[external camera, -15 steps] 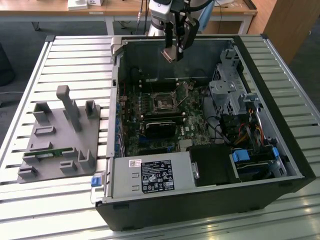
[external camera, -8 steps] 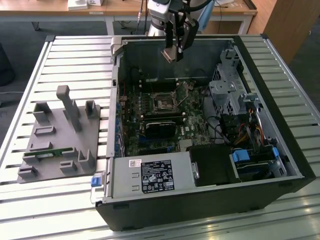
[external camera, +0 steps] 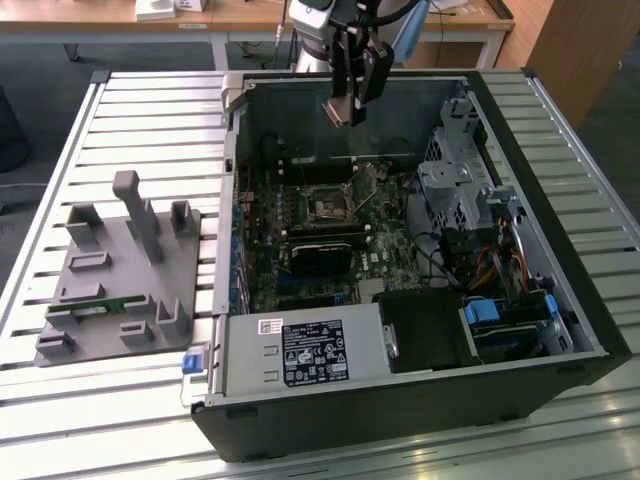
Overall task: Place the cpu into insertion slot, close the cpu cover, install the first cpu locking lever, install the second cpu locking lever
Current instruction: 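Place the cpu into insertion slot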
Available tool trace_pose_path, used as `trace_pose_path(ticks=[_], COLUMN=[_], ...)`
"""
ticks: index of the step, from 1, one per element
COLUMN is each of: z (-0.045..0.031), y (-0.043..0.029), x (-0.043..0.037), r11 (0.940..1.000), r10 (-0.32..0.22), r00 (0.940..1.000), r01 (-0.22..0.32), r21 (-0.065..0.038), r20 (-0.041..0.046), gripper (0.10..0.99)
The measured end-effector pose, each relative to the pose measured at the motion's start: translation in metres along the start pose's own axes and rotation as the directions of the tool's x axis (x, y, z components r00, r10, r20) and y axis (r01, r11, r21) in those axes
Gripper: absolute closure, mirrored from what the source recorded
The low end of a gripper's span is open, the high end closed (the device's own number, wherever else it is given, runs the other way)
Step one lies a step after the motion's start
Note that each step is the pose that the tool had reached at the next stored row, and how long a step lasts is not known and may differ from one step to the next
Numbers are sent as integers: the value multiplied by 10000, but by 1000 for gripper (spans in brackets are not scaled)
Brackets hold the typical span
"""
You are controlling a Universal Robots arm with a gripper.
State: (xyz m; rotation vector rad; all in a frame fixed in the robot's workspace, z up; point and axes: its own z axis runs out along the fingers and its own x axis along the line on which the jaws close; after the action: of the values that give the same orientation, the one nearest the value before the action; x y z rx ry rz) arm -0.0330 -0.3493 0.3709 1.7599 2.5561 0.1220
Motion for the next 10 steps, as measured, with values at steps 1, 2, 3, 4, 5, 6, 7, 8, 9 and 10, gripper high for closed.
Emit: trace_pose_path(ticks=[1,2,3,4,5,6,7,8,9,10], z=[4,8,12,16,20,24,27,31,35,40], y=[-1,-1,-1,-1,-2,-2,-3,-4,-4,-4], x=[0,0,0,0,0,0,0,0,0,0], r11=[9999,9995,9989,9980,9970,9957,9943,9925,9906,9886], r10=[156,312,468,626,775,921,1064,1221,1365,1504], r00=[9999,9995,9989,9980,9970,9957,9943,9925,9906,9885], r01=[-156,-312,-468,-626,-774,-921,-1064,-1221,-1365,-1504], r21=[-3,-5,-8,-10,-13,-16,-20,-23,-28,-31], r20=[14,27,41,55,68,80,92,105,117,129], gripper=[557,557,557,557,557,557,557,557,557,557])
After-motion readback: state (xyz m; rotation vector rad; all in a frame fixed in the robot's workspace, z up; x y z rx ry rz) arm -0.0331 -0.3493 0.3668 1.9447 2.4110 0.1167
